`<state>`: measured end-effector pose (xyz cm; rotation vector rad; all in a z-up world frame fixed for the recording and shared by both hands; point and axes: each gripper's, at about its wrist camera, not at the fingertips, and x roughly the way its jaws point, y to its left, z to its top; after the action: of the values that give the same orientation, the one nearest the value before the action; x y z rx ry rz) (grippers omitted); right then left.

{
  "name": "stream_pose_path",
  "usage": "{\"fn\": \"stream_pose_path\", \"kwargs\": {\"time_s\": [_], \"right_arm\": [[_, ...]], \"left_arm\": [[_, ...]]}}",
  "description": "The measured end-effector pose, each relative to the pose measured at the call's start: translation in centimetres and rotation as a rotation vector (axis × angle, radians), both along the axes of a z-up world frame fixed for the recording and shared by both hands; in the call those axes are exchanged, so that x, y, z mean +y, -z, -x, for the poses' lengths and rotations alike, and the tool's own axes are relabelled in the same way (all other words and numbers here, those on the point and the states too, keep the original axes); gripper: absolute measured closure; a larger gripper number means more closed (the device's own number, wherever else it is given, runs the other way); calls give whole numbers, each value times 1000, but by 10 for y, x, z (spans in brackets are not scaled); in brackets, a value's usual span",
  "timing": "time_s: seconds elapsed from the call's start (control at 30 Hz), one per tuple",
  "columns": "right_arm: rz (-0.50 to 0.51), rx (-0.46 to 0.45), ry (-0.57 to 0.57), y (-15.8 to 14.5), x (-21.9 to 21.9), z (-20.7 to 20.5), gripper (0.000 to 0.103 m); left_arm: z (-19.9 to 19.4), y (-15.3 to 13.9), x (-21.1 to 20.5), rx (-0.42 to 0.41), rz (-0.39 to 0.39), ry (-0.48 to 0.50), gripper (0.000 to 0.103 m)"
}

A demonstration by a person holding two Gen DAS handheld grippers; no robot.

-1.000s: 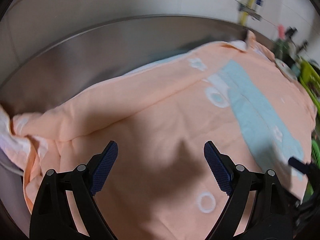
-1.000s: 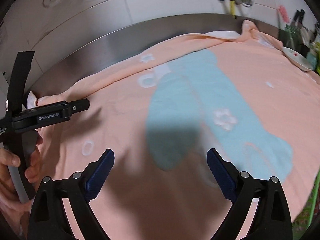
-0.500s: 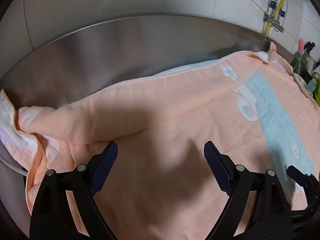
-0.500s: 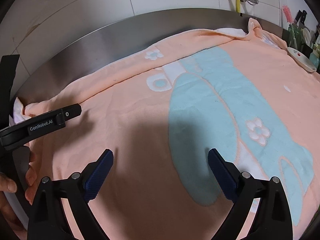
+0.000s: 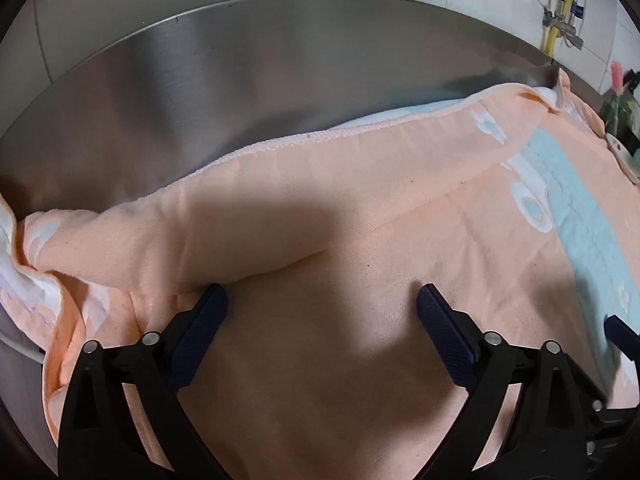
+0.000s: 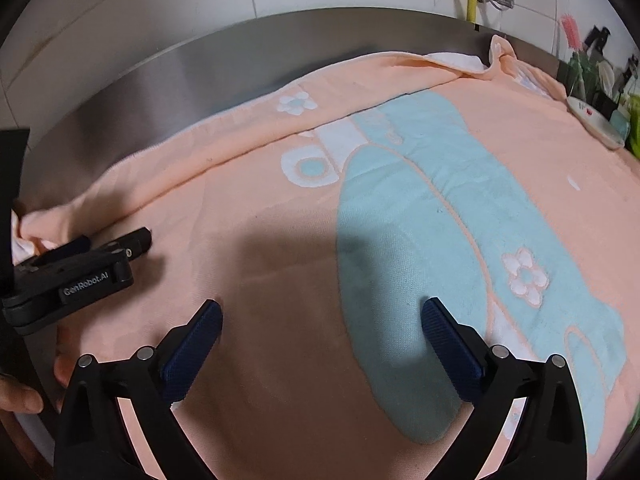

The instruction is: Collect trash

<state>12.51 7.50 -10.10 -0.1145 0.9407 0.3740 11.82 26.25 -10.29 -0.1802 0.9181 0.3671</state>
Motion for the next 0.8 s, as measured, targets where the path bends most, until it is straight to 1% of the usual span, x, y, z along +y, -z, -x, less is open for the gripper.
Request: {"fn": "stream_pose_path", "kwargs": {"time_s": [0.03, 0.07, 0.8], "right_arm": [[31, -3, -1, 1, 4, 0, 6], [39, -5, -1, 1, 4, 1, 6], [36, -4, -1, 2, 4, 2, 6]], "left_arm": [[0, 0, 0, 2, 3, 0, 6], [-1, 0, 0, 3, 2, 0, 6], [-3, 1, -2, 5, 3, -1, 5]]}}
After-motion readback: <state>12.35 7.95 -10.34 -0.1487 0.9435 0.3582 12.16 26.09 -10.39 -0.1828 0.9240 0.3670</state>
